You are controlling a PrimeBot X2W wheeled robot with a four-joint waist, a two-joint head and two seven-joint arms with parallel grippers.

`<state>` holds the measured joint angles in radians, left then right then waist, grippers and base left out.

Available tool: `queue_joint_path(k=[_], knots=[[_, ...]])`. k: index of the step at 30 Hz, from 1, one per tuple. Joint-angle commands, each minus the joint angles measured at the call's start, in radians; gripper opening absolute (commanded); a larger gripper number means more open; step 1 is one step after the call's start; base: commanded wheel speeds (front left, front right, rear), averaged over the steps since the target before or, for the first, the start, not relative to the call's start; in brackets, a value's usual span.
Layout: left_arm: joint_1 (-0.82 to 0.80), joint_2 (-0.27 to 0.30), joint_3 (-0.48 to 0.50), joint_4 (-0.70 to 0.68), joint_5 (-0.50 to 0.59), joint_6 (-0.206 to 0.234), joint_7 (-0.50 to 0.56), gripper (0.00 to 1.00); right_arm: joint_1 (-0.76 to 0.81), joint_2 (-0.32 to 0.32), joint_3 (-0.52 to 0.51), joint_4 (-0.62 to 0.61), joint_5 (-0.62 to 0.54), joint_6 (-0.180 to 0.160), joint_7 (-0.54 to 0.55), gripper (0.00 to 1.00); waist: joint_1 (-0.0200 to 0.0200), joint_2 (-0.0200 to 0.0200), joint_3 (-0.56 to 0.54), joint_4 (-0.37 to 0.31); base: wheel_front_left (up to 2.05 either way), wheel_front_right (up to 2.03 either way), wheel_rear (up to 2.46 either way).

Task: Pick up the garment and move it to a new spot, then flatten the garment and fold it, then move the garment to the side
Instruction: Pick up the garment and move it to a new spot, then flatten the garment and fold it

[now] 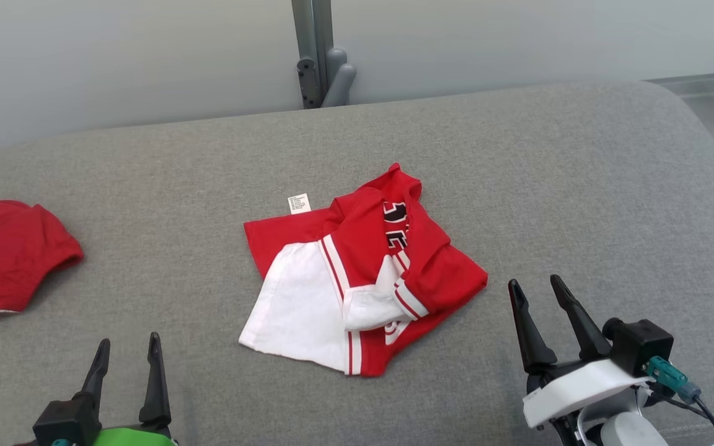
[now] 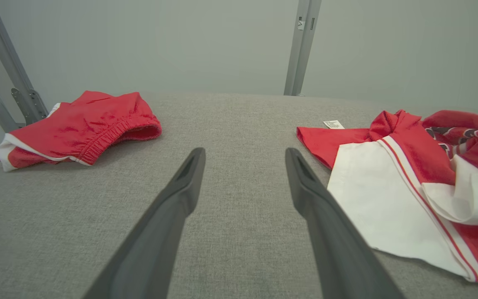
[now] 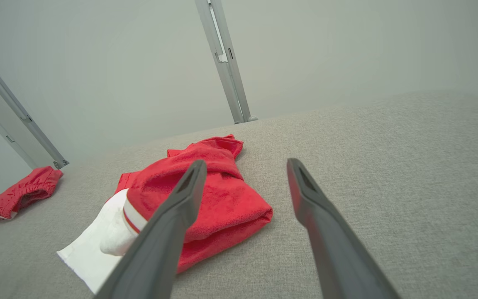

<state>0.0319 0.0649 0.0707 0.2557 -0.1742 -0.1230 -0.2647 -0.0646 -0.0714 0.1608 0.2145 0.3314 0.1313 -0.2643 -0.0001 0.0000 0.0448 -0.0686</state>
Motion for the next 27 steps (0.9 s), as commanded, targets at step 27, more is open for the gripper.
queue_joint_path(k=[27], knots=[[0.003,-0.013,-0.160,-0.065,-0.042,-0.007,0.001,1.00,-0.113,-0.022,0.181,0.130,-0.076,-0.001,0.000,1.00,0.0001,0.0000,0.057,0.201,0.00,0.00,0.00]])
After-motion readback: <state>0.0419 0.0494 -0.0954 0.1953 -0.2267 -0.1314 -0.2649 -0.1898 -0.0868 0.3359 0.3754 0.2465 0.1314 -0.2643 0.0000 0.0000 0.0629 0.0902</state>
